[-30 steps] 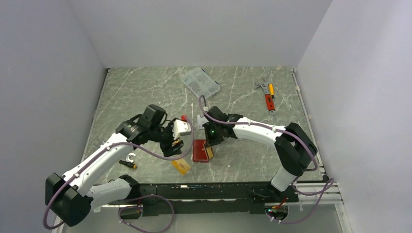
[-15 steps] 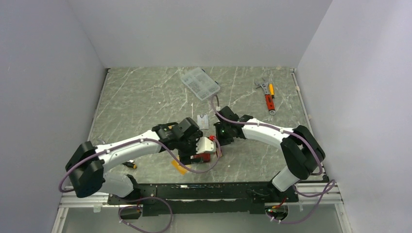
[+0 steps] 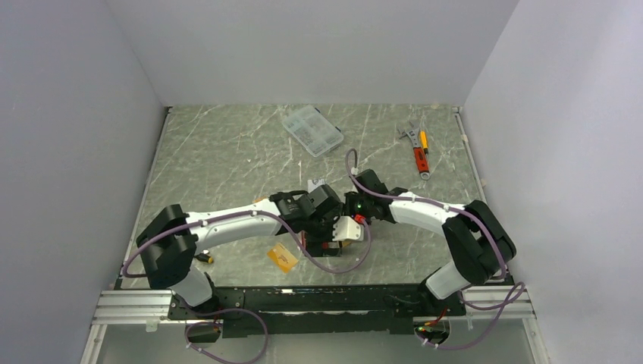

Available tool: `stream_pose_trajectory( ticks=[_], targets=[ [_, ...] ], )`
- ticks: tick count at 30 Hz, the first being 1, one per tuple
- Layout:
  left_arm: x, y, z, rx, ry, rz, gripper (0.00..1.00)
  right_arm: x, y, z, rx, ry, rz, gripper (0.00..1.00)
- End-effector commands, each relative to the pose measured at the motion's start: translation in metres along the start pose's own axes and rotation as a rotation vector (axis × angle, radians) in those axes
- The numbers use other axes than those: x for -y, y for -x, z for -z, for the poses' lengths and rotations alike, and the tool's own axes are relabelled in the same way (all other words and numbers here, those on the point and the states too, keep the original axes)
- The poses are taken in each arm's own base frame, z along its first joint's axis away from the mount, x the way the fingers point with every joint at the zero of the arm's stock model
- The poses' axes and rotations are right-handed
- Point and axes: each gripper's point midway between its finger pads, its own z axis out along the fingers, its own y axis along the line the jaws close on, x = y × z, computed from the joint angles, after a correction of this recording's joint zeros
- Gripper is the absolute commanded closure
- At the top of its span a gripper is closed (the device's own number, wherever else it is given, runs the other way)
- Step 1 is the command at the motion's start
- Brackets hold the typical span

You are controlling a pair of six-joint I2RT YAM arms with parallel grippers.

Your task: Put the credit cards into the card holder

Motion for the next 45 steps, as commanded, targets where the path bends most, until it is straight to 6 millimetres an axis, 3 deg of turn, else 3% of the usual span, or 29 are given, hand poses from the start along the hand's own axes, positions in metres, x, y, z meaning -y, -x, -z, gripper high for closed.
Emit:
stream_pose_trajectory(
  ticks=[1,6,16,19,24,30,38,45],
  targets=[
    [0.005,0.001,-0.017,-0.009,-0.004,-0.112,0.01,0.026,-0.018,-0.012,-0.026,-0.050,-0.033,1.00],
    [0.004,-0.009,-0.031,-0.051,-0.004,-0.178,0.01,0.036,-0.022,-0.016,-0.032,-0.056,-0.056,1.00],
    [-0.011,-0.005,-0.055,-0.053,0.026,-0.226,0.01,0.047,-0.031,-0.019,-0.033,-0.076,-0.090,1.00],
    [-0.014,-0.007,-0.055,-0.060,0.021,-0.228,0.07,0.050,-0.034,-0.019,-0.034,-0.085,-0.093,1.00],
    [-0.024,-0.005,-0.045,-0.073,0.020,-0.188,0.21,0.054,-0.037,-0.019,-0.037,-0.099,-0.097,1.00],
    [-0.027,-0.021,-0.037,-0.130,-0.030,-0.099,0.32,0.060,-0.041,-0.019,-0.042,-0.121,-0.096,1.00],
    [-0.026,-0.032,-0.033,-0.168,-0.029,-0.094,0.35,0.065,-0.045,-0.020,-0.045,-0.140,-0.098,1.00],
    [-0.041,-0.041,0.004,-0.187,0.056,-0.044,0.38,0.065,-0.044,-0.019,-0.041,-0.142,-0.094,1.00]
  ],
)
